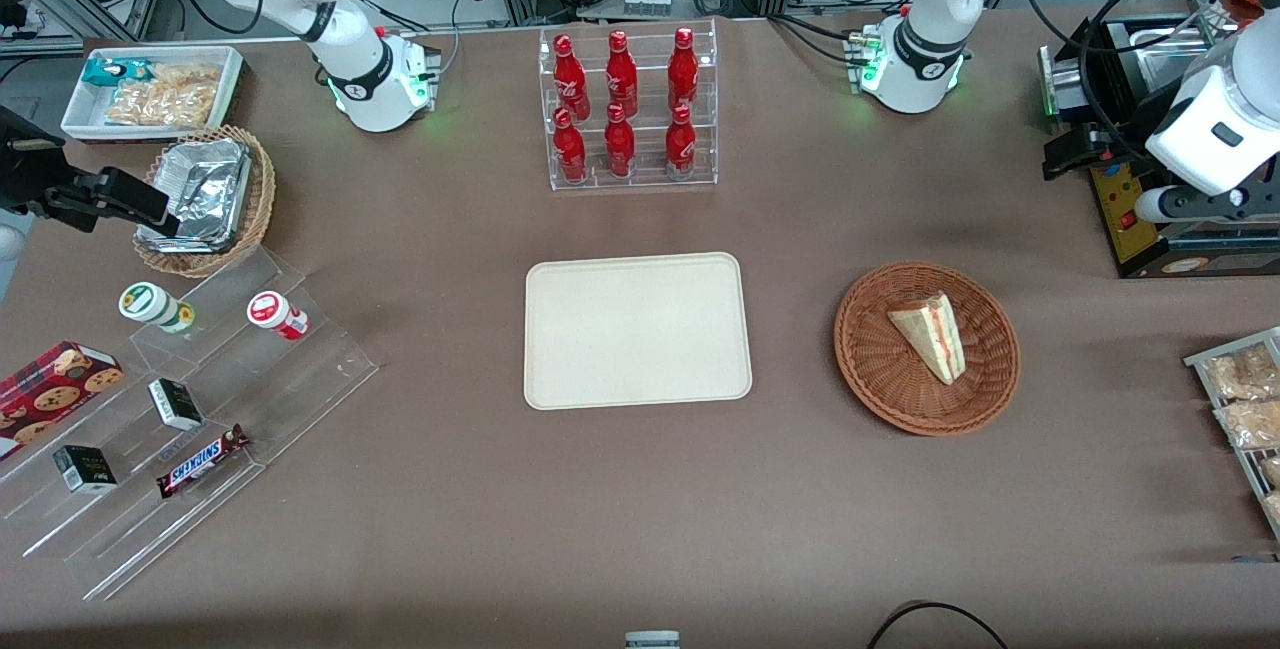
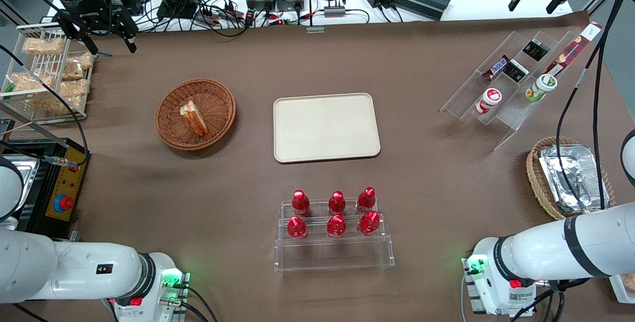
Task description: Place sandwich from basket to tray
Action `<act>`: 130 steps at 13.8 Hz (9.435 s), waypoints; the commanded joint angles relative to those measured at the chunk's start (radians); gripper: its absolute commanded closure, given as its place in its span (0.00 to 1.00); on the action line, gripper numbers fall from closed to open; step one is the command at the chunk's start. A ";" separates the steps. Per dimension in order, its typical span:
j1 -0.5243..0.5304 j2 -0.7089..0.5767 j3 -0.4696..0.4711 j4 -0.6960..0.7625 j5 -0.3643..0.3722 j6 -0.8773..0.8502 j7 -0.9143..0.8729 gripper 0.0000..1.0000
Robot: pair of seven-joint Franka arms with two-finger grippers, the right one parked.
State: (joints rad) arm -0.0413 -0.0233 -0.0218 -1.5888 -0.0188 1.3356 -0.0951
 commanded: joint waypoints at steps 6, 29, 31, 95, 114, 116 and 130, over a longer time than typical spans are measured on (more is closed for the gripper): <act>-0.015 0.081 -0.003 0.004 0.017 0.089 0.011 0.00; -0.060 0.123 -0.001 -0.678 0.033 1.004 -0.475 0.00; -0.060 0.134 -0.001 -0.680 0.028 1.010 -0.555 0.00; -0.723 0.807 -0.066 0.247 -0.052 0.715 -0.854 0.87; -0.657 0.484 0.049 0.231 -0.055 0.265 -0.726 0.00; -0.580 0.439 0.049 0.221 -0.059 0.202 -0.690 0.00; -0.267 0.151 0.074 -0.043 -0.050 0.143 -0.229 0.00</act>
State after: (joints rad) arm -0.3489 0.1789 0.0750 -1.5949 -0.0712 1.4928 -0.3776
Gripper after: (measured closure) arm 0.000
